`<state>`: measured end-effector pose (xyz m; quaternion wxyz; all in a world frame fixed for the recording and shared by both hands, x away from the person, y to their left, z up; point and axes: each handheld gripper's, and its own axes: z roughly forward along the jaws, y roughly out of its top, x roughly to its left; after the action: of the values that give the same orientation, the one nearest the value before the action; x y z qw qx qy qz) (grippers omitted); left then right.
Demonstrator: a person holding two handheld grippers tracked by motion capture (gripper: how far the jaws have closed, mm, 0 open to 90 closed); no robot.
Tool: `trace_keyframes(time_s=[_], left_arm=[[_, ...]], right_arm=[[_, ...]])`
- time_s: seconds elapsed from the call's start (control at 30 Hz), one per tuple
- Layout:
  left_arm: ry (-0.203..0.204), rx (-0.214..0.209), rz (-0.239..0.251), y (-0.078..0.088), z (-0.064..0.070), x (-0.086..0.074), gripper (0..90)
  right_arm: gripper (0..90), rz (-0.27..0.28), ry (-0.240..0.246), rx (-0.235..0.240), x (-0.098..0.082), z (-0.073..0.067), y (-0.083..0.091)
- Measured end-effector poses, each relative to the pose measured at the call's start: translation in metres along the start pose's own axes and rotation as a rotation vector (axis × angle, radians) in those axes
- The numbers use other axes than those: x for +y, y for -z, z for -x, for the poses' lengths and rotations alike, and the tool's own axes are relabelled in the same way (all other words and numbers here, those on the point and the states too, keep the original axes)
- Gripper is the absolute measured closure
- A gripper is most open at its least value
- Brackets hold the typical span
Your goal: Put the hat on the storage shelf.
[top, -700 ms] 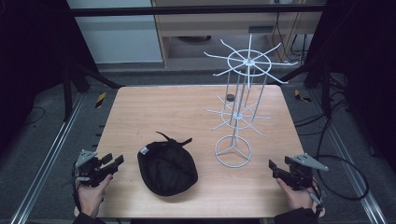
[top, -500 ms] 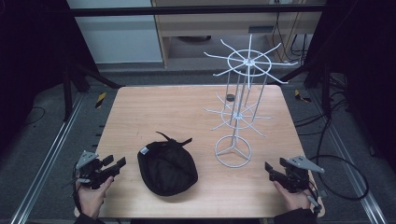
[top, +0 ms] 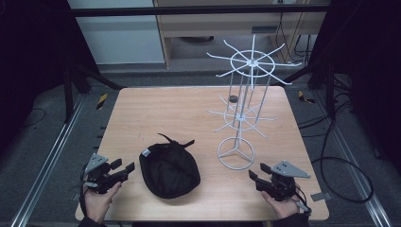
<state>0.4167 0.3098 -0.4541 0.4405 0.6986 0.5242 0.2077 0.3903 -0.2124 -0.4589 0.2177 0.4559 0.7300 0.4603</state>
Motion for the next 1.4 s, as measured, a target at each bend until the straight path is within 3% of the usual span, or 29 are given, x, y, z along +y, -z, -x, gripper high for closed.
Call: trace_keyframes(time_s=[0.13,0.2,0.57,0.93,1.07,1.27,1.4], left_arm=[[-0.012,-0.006,-0.001,-0.001,0.005,0.000,43.1],[-0.014,-0.013,0.001,-0.001,0.007,0.000,44.5],[-0.017,-0.043,-0.023,-0.008,0.017,0.000,48.0],[-0.057,-0.031,-0.121,-0.034,0.024,-0.004,54.0],[-0.060,-0.026,-0.129,-0.037,0.024,-0.004,57.7],[-0.032,-0.031,-0.156,-0.039,0.021,-0.006,62.9],[-0.031,-0.046,-0.163,-0.037,0.023,-0.006,65.9]], right_arm=[[45.5,0.011,0.020,0.041,0.003,-0.011,-0.002],[47.8,0.022,0.036,0.078,0.007,-0.024,-0.004],[53.2,0.011,0.083,0.164,0.021,-0.064,-0.022],[51.8,0.008,0.087,0.255,0.031,-0.100,-0.044],[51.8,-0.003,0.097,0.270,0.032,-0.108,-0.050],[52.3,-0.036,0.111,0.298,0.032,-0.124,-0.065],[64.7,-0.074,0.128,0.292,0.032,-0.127,-0.075]])
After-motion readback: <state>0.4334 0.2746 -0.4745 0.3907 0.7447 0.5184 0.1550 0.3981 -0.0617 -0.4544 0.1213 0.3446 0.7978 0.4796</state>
